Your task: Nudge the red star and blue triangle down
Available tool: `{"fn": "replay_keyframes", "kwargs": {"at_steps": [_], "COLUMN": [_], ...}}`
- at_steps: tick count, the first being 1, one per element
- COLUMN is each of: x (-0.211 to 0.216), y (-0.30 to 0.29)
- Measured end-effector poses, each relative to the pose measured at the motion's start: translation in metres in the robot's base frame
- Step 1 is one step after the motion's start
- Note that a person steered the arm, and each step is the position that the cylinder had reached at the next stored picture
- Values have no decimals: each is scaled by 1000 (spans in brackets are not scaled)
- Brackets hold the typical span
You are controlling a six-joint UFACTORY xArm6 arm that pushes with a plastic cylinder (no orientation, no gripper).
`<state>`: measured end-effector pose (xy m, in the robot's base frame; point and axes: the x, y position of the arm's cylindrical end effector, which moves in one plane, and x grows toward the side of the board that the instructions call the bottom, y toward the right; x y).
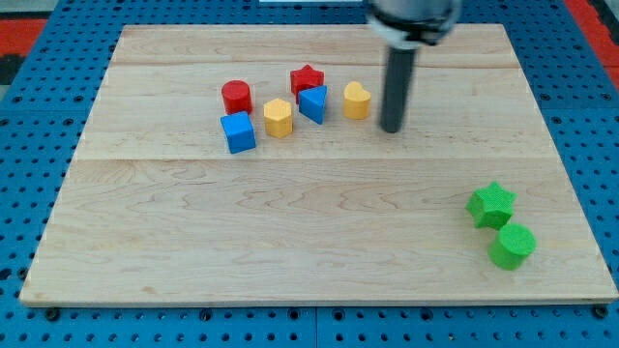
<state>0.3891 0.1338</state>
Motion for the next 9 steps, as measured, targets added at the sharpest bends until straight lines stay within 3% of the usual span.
{"fn": "replay_keyframes", "kwargs": {"at_steps": [1,2,7,8,9], "x": [-56,-72,22,21,-19], "y": [5,-32,-78,-57,-3]}}
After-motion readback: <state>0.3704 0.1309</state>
